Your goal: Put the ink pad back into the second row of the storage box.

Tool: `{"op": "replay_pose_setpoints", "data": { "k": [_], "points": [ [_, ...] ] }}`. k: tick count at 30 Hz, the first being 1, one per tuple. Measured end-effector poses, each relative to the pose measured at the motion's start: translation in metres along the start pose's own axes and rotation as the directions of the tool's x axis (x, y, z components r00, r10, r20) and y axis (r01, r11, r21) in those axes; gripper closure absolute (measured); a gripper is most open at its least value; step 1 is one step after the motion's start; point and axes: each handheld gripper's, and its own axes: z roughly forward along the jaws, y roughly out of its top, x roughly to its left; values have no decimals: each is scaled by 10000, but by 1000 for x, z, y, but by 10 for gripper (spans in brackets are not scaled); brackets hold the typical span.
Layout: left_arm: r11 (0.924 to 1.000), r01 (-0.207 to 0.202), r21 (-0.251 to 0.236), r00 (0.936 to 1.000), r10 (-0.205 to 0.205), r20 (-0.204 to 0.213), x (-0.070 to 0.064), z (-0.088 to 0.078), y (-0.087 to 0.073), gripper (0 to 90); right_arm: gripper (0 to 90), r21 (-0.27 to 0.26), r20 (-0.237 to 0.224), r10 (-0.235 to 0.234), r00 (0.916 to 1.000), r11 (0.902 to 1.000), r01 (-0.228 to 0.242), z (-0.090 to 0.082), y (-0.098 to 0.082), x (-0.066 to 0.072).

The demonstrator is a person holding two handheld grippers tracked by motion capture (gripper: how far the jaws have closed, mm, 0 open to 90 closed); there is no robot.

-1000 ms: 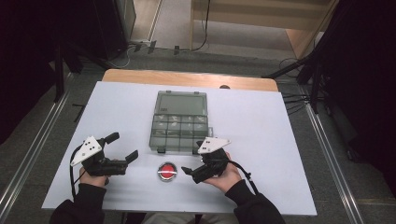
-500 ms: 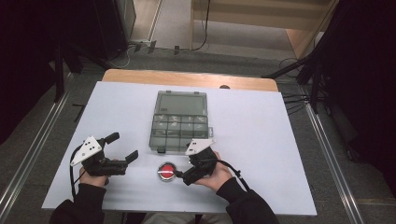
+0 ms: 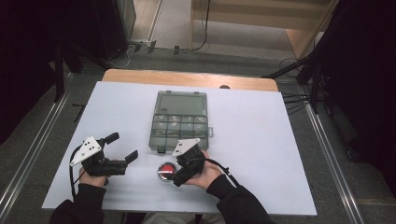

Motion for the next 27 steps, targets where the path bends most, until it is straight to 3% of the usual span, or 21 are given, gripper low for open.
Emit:
{"op": "replay_pose_setpoints", "data": {
  "k": [15, 23, 27],
  "points": [
    [10000, 27, 19, 10000, -27, 30, 0, 0, 0, 0, 9, 406, -550, -237, 9982, 9988, 259, 18, 2, 7],
    [10000, 42, 26, 10000, -42, 50, 0, 0, 0, 0, 141, 483, -930, -369, 9950, 9980, 416, 21, 2, 10],
    [10000, 18, 43, 10000, -18, 50, 0, 0, 0, 0, 161, 668, -842, -596, 9947, 9956, 653, 23, 1, 12]
  ]
}}
